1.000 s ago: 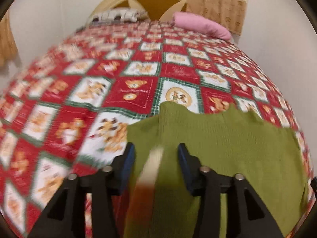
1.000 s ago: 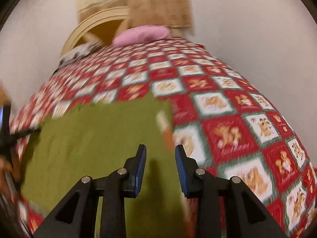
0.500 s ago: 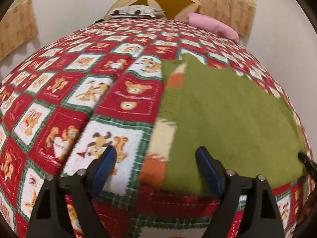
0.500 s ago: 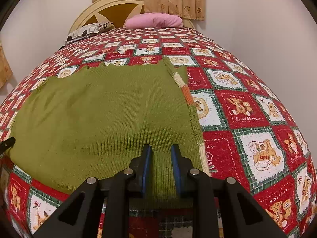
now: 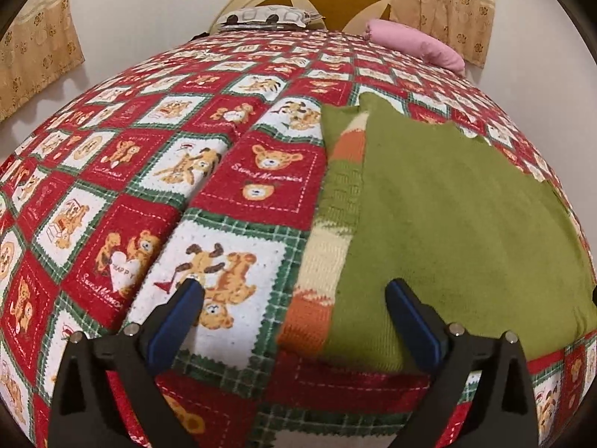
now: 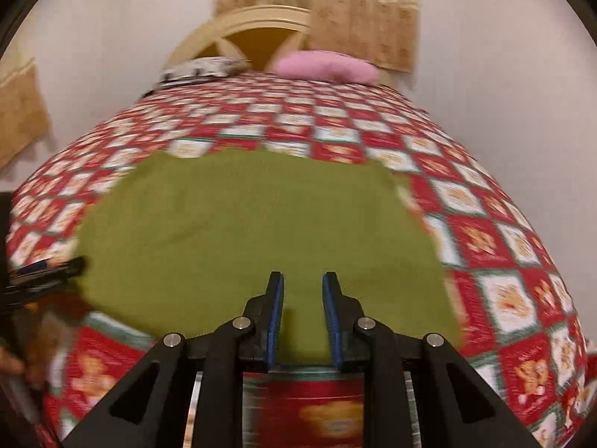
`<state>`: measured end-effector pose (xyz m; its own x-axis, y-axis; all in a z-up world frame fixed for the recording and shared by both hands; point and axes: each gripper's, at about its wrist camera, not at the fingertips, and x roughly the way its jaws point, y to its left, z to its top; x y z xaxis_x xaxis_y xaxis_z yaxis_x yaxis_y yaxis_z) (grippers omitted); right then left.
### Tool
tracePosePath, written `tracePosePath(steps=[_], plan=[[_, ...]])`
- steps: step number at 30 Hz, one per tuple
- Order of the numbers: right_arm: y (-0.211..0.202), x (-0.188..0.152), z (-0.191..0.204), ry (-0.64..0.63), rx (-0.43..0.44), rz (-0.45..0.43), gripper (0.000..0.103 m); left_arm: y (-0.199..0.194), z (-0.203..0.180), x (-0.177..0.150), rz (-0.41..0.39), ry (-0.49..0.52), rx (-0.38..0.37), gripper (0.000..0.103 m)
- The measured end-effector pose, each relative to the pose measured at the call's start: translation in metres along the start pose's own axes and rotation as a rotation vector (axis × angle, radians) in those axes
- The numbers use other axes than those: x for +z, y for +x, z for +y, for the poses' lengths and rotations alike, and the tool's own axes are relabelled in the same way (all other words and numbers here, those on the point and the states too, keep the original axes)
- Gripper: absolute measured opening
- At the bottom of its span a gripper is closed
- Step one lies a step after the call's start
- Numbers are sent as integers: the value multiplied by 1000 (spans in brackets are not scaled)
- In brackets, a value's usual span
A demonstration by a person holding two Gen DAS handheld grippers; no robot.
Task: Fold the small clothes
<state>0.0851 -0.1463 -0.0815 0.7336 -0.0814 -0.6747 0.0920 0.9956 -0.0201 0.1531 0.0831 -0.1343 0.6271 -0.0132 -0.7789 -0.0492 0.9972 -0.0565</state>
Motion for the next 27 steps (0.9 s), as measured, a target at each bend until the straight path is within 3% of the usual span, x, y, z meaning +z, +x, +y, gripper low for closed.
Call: tracePosePath(steps=[3,7,8,17,19,22,24,27], plan=[[6,4,30,-18,71,7,22,0,-1,0,1,-2,0,102],[32,-12,52,-49,86,74,22,1,-1,0,2,-2,-1,103],[42,-19,53,-51,85,108,22,2,-1,-1,5,-1,0,103],[48,-25,45,-32,100,96,22,2,1,0,7,-9,-7,103],[47,-26,46,-29,103,95,22,-3,5,-1,-1,-34,-41,103],[46,-25,46,-16,114,92,22,-15,20,-8,-25,-122,-174,103],[46,-25,46,-13,118,91,22,-21,26,-15,-31,-175,-225,103],[44,-26,49,-12,120,89,22,-26,21,-21,-43,-202,-256,103]])
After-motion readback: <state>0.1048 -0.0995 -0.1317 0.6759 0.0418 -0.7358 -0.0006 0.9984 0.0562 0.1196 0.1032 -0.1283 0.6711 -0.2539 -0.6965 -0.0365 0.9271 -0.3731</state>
